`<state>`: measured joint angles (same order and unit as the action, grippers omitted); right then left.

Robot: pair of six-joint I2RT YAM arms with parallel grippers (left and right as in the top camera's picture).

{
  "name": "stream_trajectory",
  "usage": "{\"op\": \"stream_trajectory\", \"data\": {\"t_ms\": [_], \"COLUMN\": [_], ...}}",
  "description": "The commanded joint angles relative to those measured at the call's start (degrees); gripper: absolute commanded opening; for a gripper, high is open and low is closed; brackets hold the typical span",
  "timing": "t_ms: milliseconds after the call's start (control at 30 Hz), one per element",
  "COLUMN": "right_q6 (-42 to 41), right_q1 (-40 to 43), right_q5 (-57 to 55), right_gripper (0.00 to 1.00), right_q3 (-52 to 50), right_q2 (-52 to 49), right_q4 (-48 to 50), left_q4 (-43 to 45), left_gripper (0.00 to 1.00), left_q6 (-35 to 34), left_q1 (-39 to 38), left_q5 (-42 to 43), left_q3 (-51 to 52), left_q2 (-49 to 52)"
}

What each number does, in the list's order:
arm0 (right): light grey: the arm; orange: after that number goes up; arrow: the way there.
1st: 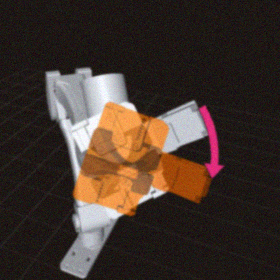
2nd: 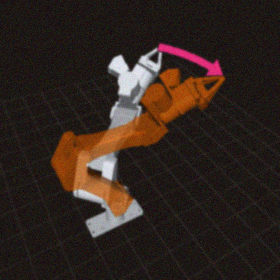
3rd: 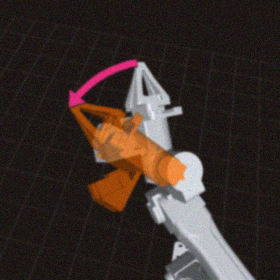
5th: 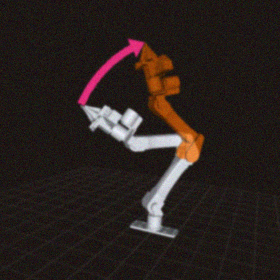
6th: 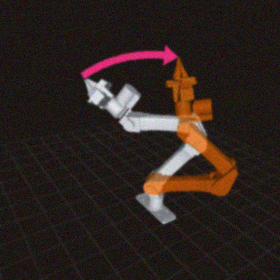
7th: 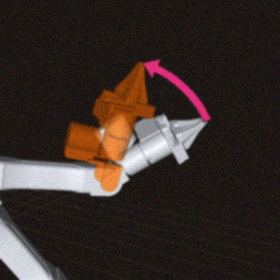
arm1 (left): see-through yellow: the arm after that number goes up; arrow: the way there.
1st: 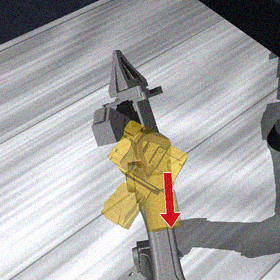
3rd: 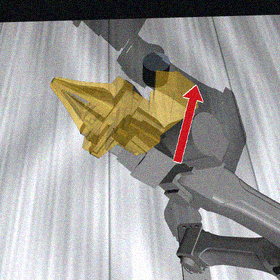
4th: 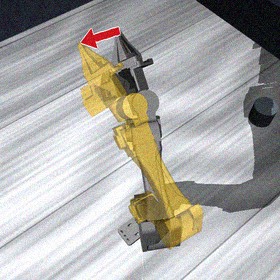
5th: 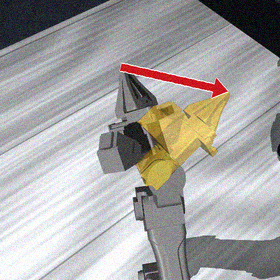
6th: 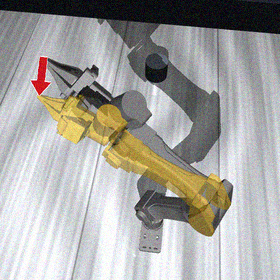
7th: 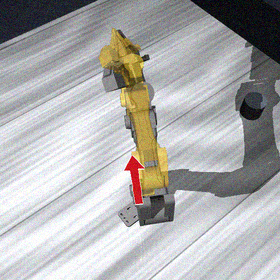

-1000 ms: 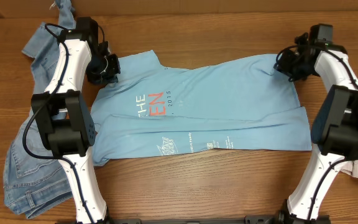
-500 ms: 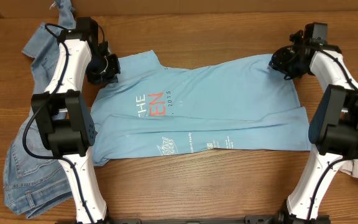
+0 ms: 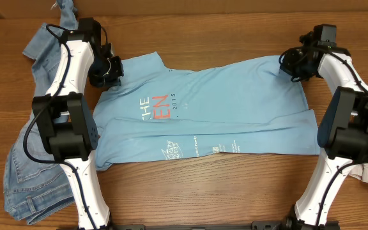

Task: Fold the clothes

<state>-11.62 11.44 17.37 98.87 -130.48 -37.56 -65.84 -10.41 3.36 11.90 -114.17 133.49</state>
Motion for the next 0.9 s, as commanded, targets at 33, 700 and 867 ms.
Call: {"op": "stream_trajectory", "data": {"t_ms": [33,700,867], "right_q6": [-0.61,-3.02,-3.02], "right_q1": [0.72,2.03,2.05], "right_q5": [-1.14,5.03,2.89], "right_gripper": [0.04,0.28,0.29], "right_q3": [-0.26,-0.24,-0.24], "right_q2": [-0.55,-0.55,-0.55], "right_q4": [-0.50,-4.66,-2.73], "left_q4": [-0.31,-0.42,-0.52], "left_gripper": [0.04,0.04,0.04], "left_q6": [-0.31,-0.31,-0.31], "left_q1": [-0.39,-0.39,-0.39], "left_q5": [-0.48,-0.48,-0.46], "left_q3": [-1.42,-1.42,-1.42], "left_q2": [-1.90,-1.92,-1.92]}}
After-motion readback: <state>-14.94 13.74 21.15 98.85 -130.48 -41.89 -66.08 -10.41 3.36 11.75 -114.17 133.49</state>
